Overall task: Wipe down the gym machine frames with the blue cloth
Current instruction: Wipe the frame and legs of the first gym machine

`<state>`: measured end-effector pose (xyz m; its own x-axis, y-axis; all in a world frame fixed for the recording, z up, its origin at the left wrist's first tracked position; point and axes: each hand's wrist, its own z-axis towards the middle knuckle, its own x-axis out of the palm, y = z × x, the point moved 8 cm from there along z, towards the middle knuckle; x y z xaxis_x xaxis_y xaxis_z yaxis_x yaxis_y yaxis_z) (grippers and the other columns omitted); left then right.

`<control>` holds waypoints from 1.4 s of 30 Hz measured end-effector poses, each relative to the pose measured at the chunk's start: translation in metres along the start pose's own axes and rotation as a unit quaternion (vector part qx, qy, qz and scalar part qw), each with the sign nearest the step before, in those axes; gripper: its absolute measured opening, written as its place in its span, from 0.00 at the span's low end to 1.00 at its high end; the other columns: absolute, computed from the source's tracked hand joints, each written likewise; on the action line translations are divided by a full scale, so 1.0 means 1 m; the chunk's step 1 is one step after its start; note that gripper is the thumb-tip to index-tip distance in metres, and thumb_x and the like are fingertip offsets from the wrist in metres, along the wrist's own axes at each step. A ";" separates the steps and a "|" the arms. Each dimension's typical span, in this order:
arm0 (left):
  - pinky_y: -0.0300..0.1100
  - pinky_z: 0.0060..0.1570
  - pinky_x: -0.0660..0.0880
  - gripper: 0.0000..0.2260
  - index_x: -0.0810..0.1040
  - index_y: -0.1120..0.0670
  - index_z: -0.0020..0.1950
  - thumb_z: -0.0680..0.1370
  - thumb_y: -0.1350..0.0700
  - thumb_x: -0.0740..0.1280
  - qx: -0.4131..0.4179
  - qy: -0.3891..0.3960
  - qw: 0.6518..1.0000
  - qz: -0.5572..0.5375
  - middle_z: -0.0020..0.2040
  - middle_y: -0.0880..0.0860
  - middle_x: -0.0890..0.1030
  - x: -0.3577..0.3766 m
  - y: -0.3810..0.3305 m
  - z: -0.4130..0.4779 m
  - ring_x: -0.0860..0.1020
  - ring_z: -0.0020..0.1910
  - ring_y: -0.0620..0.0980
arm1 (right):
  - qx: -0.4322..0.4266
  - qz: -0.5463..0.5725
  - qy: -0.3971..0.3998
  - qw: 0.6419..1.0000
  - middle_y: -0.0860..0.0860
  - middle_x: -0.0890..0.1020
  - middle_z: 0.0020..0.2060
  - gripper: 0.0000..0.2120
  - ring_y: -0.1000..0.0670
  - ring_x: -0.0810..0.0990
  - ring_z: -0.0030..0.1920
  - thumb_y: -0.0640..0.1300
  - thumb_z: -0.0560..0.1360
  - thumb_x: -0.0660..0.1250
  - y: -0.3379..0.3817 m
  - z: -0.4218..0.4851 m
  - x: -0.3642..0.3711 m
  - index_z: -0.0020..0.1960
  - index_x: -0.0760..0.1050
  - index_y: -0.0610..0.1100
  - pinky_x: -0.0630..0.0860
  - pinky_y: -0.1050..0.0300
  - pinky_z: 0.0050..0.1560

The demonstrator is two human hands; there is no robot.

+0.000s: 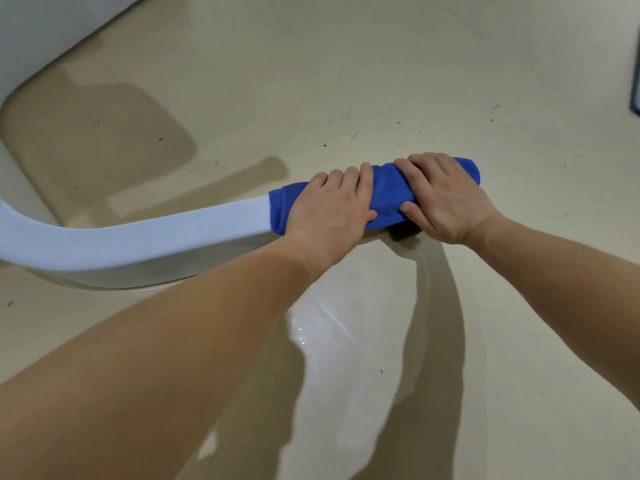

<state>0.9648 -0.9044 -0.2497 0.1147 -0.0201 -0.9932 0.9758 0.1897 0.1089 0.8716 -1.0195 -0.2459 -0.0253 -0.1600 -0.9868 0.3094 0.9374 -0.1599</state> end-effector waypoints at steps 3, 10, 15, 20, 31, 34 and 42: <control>0.49 0.58 0.69 0.30 0.52 0.61 0.79 0.84 0.43 0.51 0.030 0.011 0.999 -0.040 0.68 0.58 0.70 -0.007 -0.008 0.019 0.72 0.61 0.57 | 0.014 -0.002 0.010 1.000 0.38 0.73 0.62 0.32 0.37 0.72 0.60 0.60 0.81 0.48 -0.009 -0.003 -0.002 0.72 0.63 0.35 0.67 0.41 0.67; 0.49 0.57 0.69 0.30 0.51 0.58 0.79 0.83 0.41 0.51 0.029 0.006 0.999 -0.046 0.68 0.57 0.70 -0.004 0.013 -0.001 0.72 0.61 0.57 | 0.024 -0.028 0.039 0.999 0.37 0.72 0.63 0.30 0.37 0.71 0.60 0.56 0.82 0.48 0.017 0.000 -0.006 0.73 0.61 0.33 0.65 0.42 0.68; 0.48 0.58 0.71 0.30 0.53 0.59 0.79 0.83 0.42 0.50 0.023 0.001 1.000 -0.018 0.67 0.57 0.70 0.002 0.075 -0.070 0.73 0.60 0.57 | 0.004 0.008 0.043 0.999 0.39 0.73 0.62 0.31 0.38 0.72 0.58 0.58 0.81 0.47 0.092 0.025 -0.018 0.73 0.64 0.37 0.67 0.43 0.65; 0.49 0.54 0.72 0.29 0.61 0.60 0.76 0.82 0.42 0.54 -0.016 -0.012 0.999 0.029 0.62 0.58 0.75 0.010 0.144 -0.147 0.76 0.55 0.58 | -0.023 0.005 0.036 0.999 0.40 0.76 0.59 0.31 0.38 0.74 0.55 0.59 0.81 0.47 0.186 0.056 -0.028 0.71 0.67 0.37 0.68 0.43 0.61; 0.56 0.74 0.61 0.27 0.55 0.58 0.80 0.83 0.48 0.51 -0.114 0.014 0.993 -0.036 0.79 0.57 0.59 0.035 0.276 -0.276 0.57 0.78 0.58 | -0.083 0.011 0.002 0.997 0.40 0.77 0.54 0.30 0.38 0.74 0.51 0.58 0.80 0.47 0.364 0.109 -0.057 0.70 0.66 0.37 0.70 0.44 0.57; 0.47 0.78 0.51 0.27 0.51 0.58 0.80 0.84 0.48 0.47 -0.189 -0.019 0.977 -0.100 0.81 0.55 0.50 0.036 0.279 -0.296 0.48 0.80 0.54 | -0.084 0.020 0.014 0.996 0.40 0.77 0.57 0.30 0.38 0.75 0.53 0.56 0.80 0.49 0.389 0.118 -0.059 0.73 0.64 0.36 0.70 0.44 0.59; 0.39 0.77 0.44 0.27 0.48 0.57 0.81 0.85 0.51 0.54 -0.515 -0.204 0.702 -0.447 0.81 0.50 0.45 0.025 0.233 -0.274 0.43 0.79 0.46 | -0.117 0.142 0.029 0.982 0.46 0.73 0.68 0.31 0.43 0.71 0.65 0.59 0.80 0.43 0.346 0.105 -0.063 0.77 0.61 0.46 0.65 0.49 0.68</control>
<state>1.1443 -0.5913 -0.2607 -0.2094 -0.8229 -0.5282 0.0627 0.5278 -0.8471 1.0801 -0.7179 -0.2360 -0.0246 0.1302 -0.9912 0.0851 0.9882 0.1277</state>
